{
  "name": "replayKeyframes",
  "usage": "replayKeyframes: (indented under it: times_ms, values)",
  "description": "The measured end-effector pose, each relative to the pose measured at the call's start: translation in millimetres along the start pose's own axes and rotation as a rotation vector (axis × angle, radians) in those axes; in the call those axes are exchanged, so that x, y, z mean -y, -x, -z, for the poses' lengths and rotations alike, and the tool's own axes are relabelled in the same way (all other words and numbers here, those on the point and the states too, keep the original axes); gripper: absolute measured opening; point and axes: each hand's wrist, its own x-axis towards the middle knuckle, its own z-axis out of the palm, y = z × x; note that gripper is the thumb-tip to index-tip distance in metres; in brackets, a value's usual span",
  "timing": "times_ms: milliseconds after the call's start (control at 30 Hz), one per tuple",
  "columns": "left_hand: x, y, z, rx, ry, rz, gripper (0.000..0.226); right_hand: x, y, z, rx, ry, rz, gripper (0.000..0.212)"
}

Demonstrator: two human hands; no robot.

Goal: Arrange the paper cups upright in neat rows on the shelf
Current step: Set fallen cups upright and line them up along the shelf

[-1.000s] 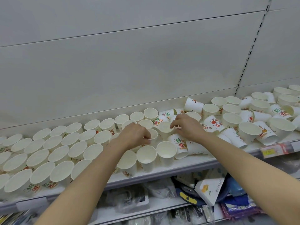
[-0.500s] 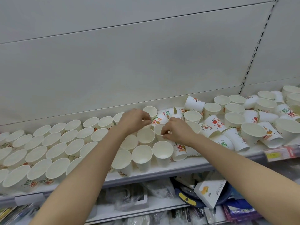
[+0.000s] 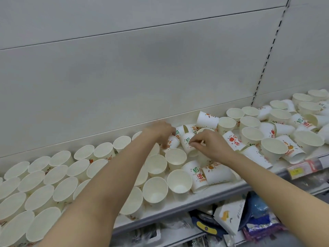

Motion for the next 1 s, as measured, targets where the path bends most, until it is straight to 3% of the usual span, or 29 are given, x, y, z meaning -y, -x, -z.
replayKeyframes:
  times_ms: [100, 300, 433, 567, 700, 1000]
  values:
    - [5.2, -2.7, 1.1, -0.018, 0.082, -0.026, 0.051, -2.6, 2.2, -3.7, 0.014, 0.037, -0.026, 0.010]
    - [7.1, 7.7, 7.8, -0.089, 0.294, -0.027, 0.015, 21.4, 8.7, -12.3, 0.061, 0.102, 0.129, 0.011]
    - [-1.5, 29.2, 0.0, -0.243, 0.245, -0.034, 0.011, 22.9, 30.1, -13.5, 0.004, 0.152, 0.265, 0.006]
    - [-7.7, 43.8, -9.2, -0.406, 0.109, -0.025, 0.011, 13.4, 48.2, -6.5, -0.001, 0.133, 0.164, 0.012]
    - [-12.9, 50.6, -13.4, -0.379, 0.098, 0.018, 0.012, 13.1, 49.5, -0.2, 0.086, 0.150, 0.027, 0.024]
    - [-15.8, 61.7, -16.2, -0.348, 0.364, 0.122, 0.018, 10.0, 21.8, -4.1, 0.404, 0.225, 0.036, 0.028]
